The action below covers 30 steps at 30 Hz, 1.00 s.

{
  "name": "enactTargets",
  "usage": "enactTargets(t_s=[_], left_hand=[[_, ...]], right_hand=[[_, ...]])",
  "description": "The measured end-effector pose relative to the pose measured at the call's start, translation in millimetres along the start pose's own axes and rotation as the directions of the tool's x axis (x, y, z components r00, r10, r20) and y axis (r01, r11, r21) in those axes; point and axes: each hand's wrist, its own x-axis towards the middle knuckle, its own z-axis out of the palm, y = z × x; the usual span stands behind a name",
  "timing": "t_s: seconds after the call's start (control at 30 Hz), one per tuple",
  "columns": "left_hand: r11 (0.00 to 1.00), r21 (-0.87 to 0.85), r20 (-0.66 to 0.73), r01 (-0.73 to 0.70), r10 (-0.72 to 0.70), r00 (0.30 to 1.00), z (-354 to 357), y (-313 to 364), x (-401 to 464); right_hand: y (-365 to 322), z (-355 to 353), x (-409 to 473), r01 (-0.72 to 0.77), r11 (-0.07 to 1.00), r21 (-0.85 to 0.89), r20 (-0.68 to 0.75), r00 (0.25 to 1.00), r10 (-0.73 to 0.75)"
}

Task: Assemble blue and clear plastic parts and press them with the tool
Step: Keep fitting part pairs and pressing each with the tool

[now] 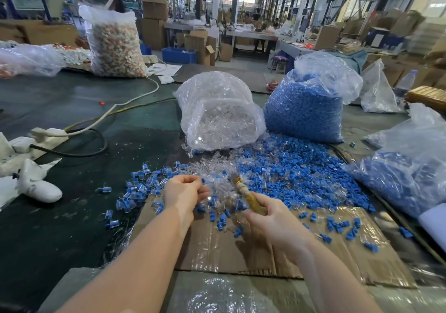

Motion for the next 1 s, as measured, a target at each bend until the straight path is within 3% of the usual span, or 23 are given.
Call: enactTargets(t_s=[0.07, 0.17, 0.27, 0.33, 0.47, 0.63, 0.73, 0.87, 0.93, 1.0], left_hand=[[0.999, 0.013, -0.097, -0.049, 0.050, 0.994, -7, 1, 5], [0.988, 0.098, -0.268, -0.122, 0.145, 0.953, -20, 1, 16], [0.954, 0.267, -0.353, -0.134, 0.226, 0.908, -31, -1, 23], [0.922, 0.358, -0.338, -0.148, 0.276, 0.900, -37, -2, 26], [0.784, 0.562, -0.184, -0.262, 0.428, 0.885, -39, -11, 22], [0.554, 0.656, 0.065, -0.513, 0.636, 0.769, -19, -26, -8], [0.460, 0.574, 0.321, -0.678, 0.636, 0.702, -6, -39, -26], [0.335, 0.452, 0.617, -0.827, 0.552, 0.561, -1, -55, -39], [0.304, 0.441, 0.680, -0.844, 0.501, 0.536, 0, -60, -40], [0.303, 0.454, 0.696, -0.838, 0.467, 0.546, 3, -62, -38]], right_hand=[[7, -1, 6, 0.003, 0.972, -0.236, -0.191, 0.980, -0.050], [21, -11, 15, -0.223, 0.786, -0.577, -0.413, 0.909, -0.046], [33, -19, 19, -0.379, 0.642, -0.666, -0.520, 0.854, -0.036], [44, -22, 21, -0.423, 0.572, -0.703, -0.549, 0.834, -0.057], [59, -24, 22, -0.454, 0.496, -0.740, -0.568, 0.817, -0.101], [62, -23, 25, -0.451, 0.442, -0.775, -0.555, 0.821, -0.136], [61, -22, 26, -0.452, 0.418, -0.788, -0.544, 0.830, -0.126], [55, -18, 20, -0.466, 0.403, -0.788, -0.556, 0.819, -0.139], [49, -11, 16, -0.355, 0.462, -0.812, -0.510, 0.817, -0.268], [47, -2, 17, -0.125, 0.570, -0.812, -0.436, 0.779, -0.450]])
